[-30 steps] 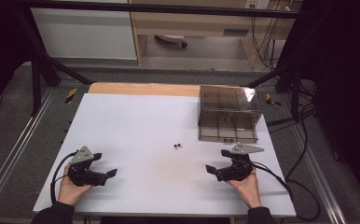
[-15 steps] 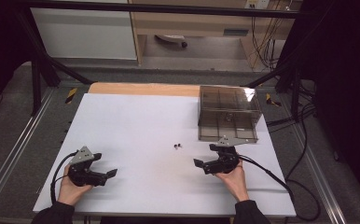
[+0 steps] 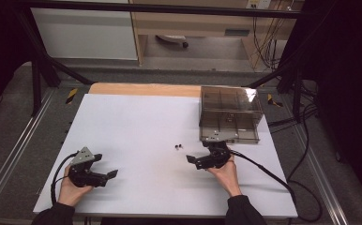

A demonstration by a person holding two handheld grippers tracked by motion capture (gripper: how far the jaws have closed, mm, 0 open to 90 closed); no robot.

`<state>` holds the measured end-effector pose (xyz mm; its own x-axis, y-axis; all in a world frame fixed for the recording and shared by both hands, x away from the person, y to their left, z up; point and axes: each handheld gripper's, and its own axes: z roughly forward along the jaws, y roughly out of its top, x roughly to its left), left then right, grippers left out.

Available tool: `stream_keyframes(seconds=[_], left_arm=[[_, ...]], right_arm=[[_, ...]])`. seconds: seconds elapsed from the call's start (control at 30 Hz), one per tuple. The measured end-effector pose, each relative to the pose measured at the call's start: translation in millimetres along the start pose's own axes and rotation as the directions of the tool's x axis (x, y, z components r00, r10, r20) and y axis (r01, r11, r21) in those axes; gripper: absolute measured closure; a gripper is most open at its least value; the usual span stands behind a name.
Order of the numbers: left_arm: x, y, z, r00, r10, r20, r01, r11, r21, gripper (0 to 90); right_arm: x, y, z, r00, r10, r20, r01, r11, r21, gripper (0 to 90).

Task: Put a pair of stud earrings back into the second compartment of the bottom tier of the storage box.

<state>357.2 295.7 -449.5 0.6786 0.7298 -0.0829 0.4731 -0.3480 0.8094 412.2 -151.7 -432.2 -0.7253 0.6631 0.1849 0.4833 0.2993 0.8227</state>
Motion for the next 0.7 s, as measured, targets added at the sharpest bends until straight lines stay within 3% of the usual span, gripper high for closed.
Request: stream_keyframes(seconds=[0.4,0.7], left_arm=[[0.5,-0.2,0.2,1.0000,0.000,0.000,0.000,1.0000,0.002,4.0],[0.6,-0.3,0.3,1.0000,0.000,0.000,0.000,1.0000,0.002,4.1]], right_arm=[[-0.2,14.9,23.7,0.9995,-0.024,0.021,0.024,0.999,0.038,13.6],[-9.8,21.7,41.0,0.9988,-0.030,0.040,0.027,0.997,0.071,31.4]])
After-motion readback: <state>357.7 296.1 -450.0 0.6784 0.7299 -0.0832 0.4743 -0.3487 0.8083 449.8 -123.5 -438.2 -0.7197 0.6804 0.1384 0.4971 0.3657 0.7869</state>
